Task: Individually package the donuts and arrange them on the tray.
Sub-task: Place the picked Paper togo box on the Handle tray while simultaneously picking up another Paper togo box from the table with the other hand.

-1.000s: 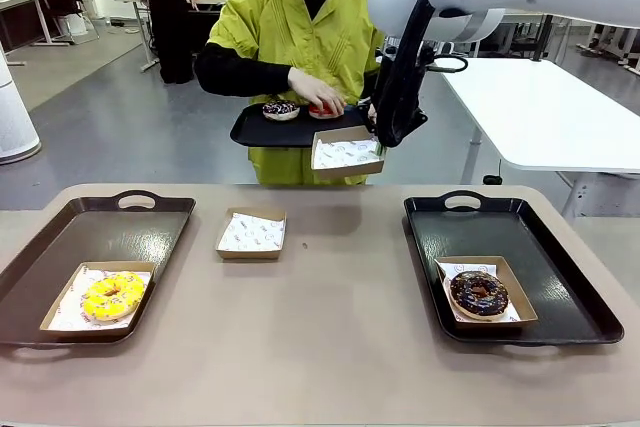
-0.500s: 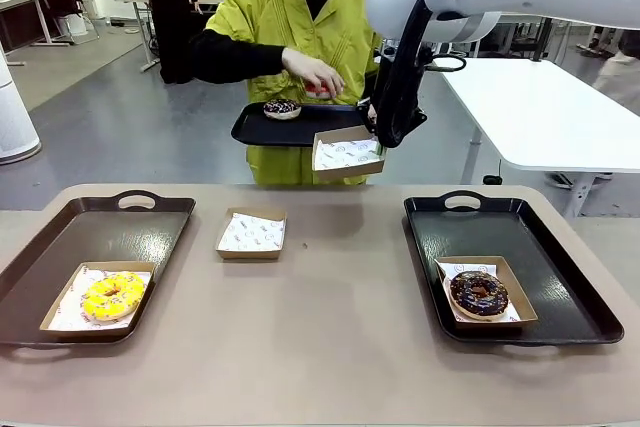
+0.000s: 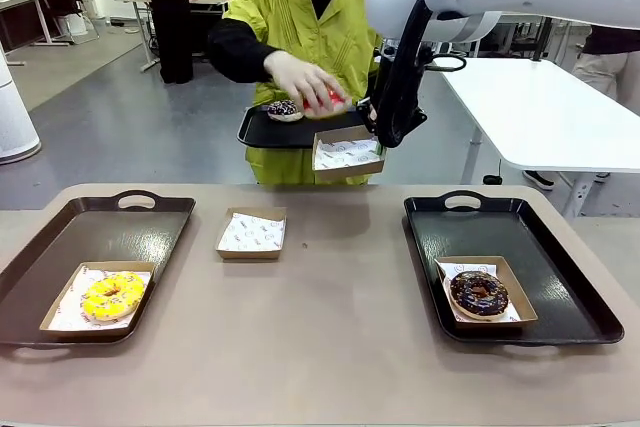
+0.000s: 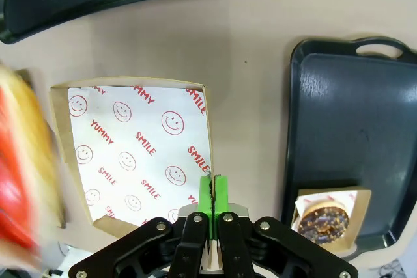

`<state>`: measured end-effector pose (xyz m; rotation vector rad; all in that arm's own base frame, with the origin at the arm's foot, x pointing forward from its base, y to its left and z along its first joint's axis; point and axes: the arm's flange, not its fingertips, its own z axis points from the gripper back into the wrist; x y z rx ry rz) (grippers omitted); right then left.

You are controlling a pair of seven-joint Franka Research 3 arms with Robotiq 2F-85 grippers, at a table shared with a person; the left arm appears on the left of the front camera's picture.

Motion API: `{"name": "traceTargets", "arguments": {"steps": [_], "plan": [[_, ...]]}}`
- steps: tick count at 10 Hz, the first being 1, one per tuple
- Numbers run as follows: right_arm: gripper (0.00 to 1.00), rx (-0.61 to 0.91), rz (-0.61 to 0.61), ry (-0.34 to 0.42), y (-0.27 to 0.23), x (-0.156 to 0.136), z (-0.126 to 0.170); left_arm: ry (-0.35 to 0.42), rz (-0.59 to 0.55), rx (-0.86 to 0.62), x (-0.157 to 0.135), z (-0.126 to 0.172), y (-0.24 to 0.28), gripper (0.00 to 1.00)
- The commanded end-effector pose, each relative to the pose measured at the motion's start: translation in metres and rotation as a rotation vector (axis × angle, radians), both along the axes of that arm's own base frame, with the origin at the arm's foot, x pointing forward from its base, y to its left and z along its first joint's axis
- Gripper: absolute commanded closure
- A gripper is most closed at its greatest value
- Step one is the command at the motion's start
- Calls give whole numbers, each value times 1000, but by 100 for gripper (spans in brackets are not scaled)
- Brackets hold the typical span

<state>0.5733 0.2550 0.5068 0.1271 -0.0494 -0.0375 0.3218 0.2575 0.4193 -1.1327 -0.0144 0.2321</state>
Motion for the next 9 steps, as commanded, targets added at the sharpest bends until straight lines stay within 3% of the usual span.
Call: {"name": "traceTargets", "arguments": {"steps": [1,9], "plan": [[100,18,-9,9,-1,-4,1,-11,1,-14,-2,0,1,0],[100,18,-9,9,-1,-4,1,-11,1,-14,-2,0,1,0]]}}
